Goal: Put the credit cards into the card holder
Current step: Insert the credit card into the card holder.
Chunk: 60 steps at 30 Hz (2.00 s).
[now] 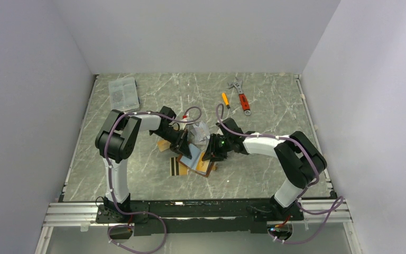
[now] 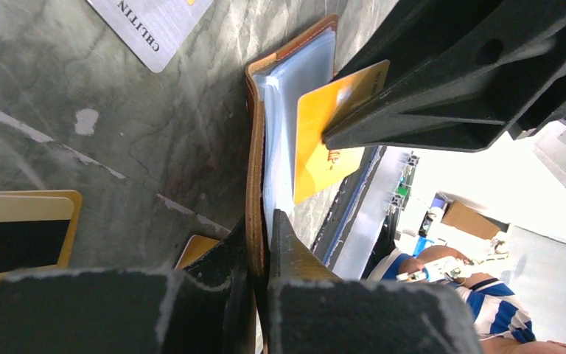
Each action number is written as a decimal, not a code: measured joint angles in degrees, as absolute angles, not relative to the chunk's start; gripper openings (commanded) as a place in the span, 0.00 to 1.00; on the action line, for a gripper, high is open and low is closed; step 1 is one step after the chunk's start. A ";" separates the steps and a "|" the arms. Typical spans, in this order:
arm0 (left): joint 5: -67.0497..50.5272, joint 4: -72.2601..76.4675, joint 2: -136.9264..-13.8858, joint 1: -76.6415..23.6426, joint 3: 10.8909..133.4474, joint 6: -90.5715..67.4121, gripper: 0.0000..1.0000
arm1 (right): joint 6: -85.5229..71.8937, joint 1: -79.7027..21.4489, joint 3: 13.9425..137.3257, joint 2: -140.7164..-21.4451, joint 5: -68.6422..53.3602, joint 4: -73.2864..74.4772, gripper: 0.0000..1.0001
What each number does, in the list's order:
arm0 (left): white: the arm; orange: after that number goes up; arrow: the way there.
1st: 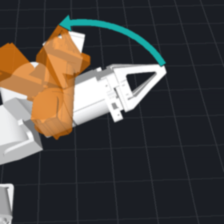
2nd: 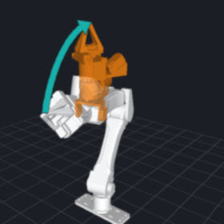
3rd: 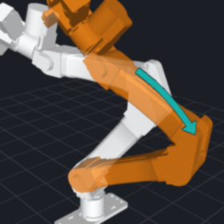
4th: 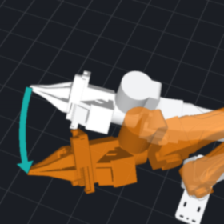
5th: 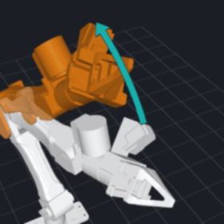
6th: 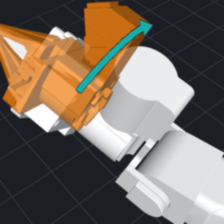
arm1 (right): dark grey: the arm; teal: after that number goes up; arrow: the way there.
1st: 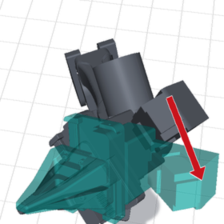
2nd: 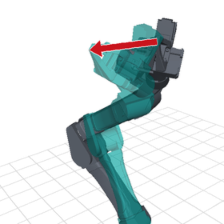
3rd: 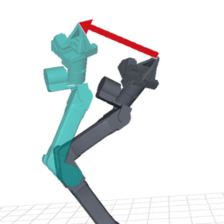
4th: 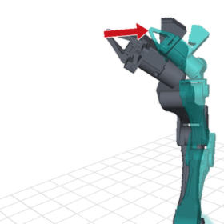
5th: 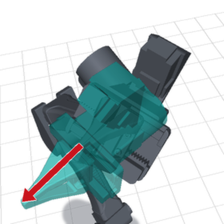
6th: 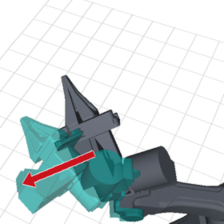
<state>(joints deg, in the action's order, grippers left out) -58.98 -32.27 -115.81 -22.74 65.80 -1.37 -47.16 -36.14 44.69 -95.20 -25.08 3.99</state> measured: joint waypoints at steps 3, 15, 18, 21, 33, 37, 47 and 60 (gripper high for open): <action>-58.63 -31.94 -115.77 -22.74 65.54 -1.37 0.02 | -47.57 -36.14 44.47 -94.26 -25.15 4.23 0.28; -57.39 -31.35 -115.31 -22.76 64.75 -1.91 0.10 | -50.59 -36.14 41.43 -92.01 -26.89 2.24 0.00; -56.99 -31.20 -114.87 -22.98 64.62 -2.24 0.22 | -51.57 -36.14 40.69 -92.01 -27.57 0.60 0.00; -56.53 -31.27 -114.37 -23.16 64.62 -2.44 0.33 | -52.21 -36.14 39.94 -92.01 -27.81 -1.13 0.00; -53.54 -32.56 -110.78 -22.76 64.62 -2.09 0.37 | -54.65 -36.14 36.60 -91.81 -28.82 -7.53 0.00; -51.24 -33.12 -110.61 -22.41 64.62 -1.43 0.22 | -54.65 -36.14 36.12 -91.81 -28.82 -8.19 0.00; -50.43 -33.01 -110.21 -22.11 64.36 -1.34 0.06 | -56.69 -36.14 34.00 -90.83 -28.01 -11.84 0.00; -56.36 -26.06 -110.54 -21.93 60.01 -8.38 0.07 | -63.29 -36.80 28.29 -87.85 -21.23 -22.41 0.00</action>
<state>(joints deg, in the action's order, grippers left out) -56.36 -26.06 -110.54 -21.93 60.01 -8.38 -63.29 -36.80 28.29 -87.85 -21.23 -22.41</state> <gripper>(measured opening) 0.124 0.009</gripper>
